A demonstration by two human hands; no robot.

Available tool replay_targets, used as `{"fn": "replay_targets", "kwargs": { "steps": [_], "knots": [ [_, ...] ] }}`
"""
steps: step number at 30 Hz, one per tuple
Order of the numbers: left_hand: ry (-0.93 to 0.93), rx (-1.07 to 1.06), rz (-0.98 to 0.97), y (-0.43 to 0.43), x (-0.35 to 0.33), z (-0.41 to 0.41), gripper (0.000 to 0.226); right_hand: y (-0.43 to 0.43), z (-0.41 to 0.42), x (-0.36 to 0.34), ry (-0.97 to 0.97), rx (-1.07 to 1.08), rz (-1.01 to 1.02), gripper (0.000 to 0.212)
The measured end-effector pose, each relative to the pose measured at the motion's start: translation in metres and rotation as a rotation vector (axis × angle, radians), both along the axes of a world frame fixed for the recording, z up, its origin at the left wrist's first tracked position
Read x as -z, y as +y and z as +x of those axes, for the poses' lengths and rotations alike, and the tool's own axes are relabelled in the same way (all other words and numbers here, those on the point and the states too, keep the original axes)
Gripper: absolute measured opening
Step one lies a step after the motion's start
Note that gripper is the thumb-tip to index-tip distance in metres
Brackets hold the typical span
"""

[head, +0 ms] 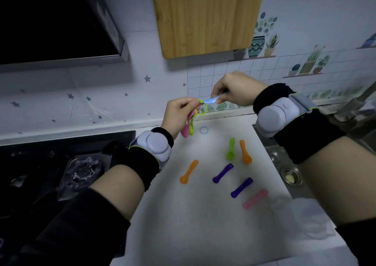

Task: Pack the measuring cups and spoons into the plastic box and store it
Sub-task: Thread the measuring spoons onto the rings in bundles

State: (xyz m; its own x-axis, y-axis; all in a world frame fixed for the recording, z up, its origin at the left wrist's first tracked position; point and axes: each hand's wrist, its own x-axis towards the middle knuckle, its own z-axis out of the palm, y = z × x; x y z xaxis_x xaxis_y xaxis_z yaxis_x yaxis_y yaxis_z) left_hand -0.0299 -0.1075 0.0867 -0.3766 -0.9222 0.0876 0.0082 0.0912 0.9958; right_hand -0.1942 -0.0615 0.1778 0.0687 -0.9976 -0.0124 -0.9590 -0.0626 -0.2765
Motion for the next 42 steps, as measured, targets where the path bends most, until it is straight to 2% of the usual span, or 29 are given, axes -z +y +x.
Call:
{"fn": "replay_targets", "kwargs": {
  "steps": [10, 17, 20, 26, 29, 38, 42],
  "knots": [
    [-0.008, 0.029, -0.017, 0.000, -0.004, 0.000, 0.016, 0.000, 0.012, -0.005, 0.127, -0.019, 0.066, 0.011],
    [0.066, -0.011, 0.031, 0.001, -0.004, 0.001, 0.017, 0.003, 0.010, 0.007, 0.025, 0.025, 0.051, 0.015],
    [0.131, -0.023, 0.065, 0.002, -0.008, -0.002, 0.015, 0.005, 0.012, 0.019, -0.080, 0.043, 0.018, 0.015],
    [0.230, 0.010, 0.132, 0.007, -0.011, -0.010, 0.016, 0.012, 0.024, 0.058, -0.487, 0.161, -0.016, 0.008],
    [0.262, -0.001, 0.159, 0.010, -0.011, -0.014, 0.015, 0.014, 0.028, 0.068, -0.663, 0.199, -0.045, 0.018],
    [0.294, -0.040, 0.176, 0.014, -0.009, -0.021, 0.015, 0.015, 0.024, 0.080, -0.860, 0.272, -0.076, 0.022],
    [0.303, -0.042, 0.157, 0.017, -0.008, -0.026, 0.015, 0.016, 0.021, 0.083, -0.936, 0.287, -0.077, 0.015]
  ]
}}
